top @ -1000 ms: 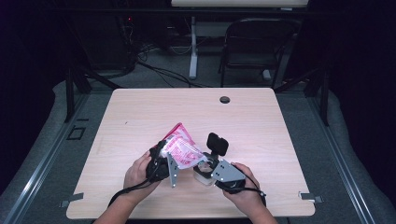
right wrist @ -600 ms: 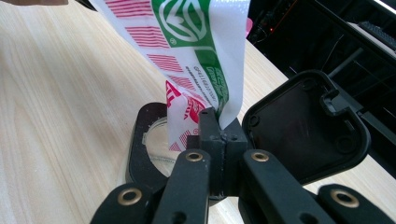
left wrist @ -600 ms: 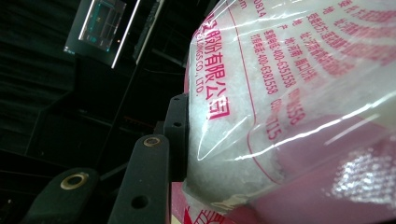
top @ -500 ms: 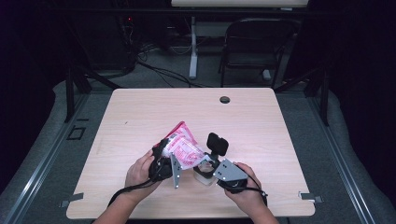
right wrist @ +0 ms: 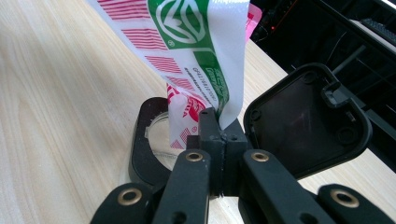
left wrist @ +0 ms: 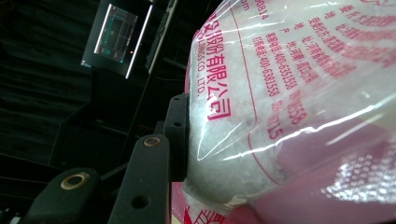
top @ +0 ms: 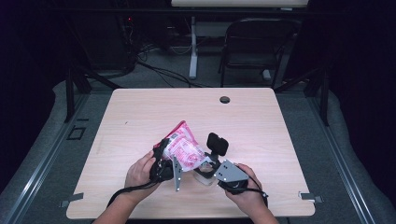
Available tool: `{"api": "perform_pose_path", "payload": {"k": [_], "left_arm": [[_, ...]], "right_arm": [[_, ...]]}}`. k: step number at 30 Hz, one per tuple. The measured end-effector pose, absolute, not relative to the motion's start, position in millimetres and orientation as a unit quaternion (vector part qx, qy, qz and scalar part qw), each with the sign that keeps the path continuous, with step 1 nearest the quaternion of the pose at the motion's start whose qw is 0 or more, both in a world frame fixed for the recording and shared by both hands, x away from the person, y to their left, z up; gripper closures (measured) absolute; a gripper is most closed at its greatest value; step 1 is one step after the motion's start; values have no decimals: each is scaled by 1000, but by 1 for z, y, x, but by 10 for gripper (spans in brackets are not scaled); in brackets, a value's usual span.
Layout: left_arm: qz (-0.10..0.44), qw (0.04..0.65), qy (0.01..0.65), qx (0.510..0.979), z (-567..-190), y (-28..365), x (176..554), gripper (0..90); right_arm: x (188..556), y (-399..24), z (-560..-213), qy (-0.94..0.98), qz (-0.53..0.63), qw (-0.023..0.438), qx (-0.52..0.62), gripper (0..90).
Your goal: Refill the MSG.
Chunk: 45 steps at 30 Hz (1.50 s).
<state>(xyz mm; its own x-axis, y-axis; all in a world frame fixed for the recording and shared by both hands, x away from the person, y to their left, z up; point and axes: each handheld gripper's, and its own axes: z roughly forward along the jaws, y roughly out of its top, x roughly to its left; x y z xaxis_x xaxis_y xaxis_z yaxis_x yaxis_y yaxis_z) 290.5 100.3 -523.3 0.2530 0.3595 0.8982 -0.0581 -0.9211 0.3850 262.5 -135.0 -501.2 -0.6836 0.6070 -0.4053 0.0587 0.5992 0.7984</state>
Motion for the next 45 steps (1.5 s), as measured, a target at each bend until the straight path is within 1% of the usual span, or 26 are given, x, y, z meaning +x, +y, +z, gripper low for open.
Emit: {"api": "perform_pose_path", "payload": {"k": [18, 32, 45], "left_arm": [[613, 161, 87, 768, -521, 100, 289, 688], [632, 148, 74, 757, -520, 98, 288, 690], [636, 145, 66, 756, -517, 95, 287, 690]], "right_arm": [[261, -135, -503, 826, 400, 341, 203, 900], [259, -136, -503, 827, 403, 337, 197, 900], [257, -137, -503, 828, 403, 335, 198, 900]]}}
